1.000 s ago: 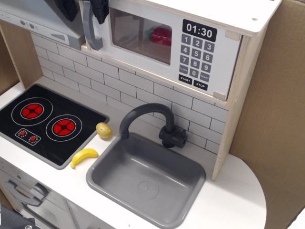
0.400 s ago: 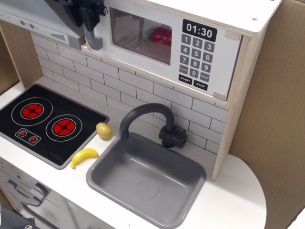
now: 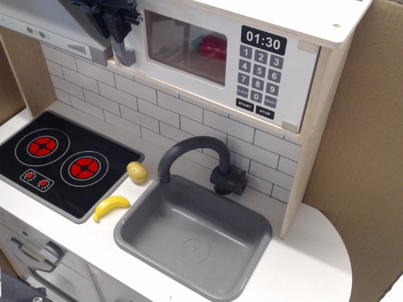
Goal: Open microwave
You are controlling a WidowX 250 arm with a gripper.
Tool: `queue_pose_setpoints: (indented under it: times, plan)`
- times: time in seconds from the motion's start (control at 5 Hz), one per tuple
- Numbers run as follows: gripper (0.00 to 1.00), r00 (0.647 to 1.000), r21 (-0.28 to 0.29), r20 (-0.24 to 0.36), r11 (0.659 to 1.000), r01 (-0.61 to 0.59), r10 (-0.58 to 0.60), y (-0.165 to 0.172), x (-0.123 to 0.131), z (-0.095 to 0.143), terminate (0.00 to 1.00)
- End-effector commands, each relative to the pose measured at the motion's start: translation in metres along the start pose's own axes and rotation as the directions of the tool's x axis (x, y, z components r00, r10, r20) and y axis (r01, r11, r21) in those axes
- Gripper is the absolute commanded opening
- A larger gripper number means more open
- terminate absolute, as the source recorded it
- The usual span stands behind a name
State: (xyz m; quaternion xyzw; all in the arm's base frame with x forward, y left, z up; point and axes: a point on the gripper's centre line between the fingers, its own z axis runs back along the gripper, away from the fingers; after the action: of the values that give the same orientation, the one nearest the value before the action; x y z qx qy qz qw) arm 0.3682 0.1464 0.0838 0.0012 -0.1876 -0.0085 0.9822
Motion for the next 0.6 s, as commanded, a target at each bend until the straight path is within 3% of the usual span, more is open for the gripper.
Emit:
queue_pose_setpoints:
  times: [0.0, 0.2, 0.4]
  plan:
    - [0.0, 0.999, 0.002, 0.042, 1.0, 0.001, -0.001, -0.001, -0.023, 0.044, 0.0]
    - [1.0, 0.996, -0.012, -0.038, 0.997, -0.079, 0.078, -0.002, -0.032, 0.06, 0.0]
    - [1.0, 0.98, -0.103, -0.169, 0.987, -0.125, 0.107, -0.007, -0.044, 0.103, 0.0]
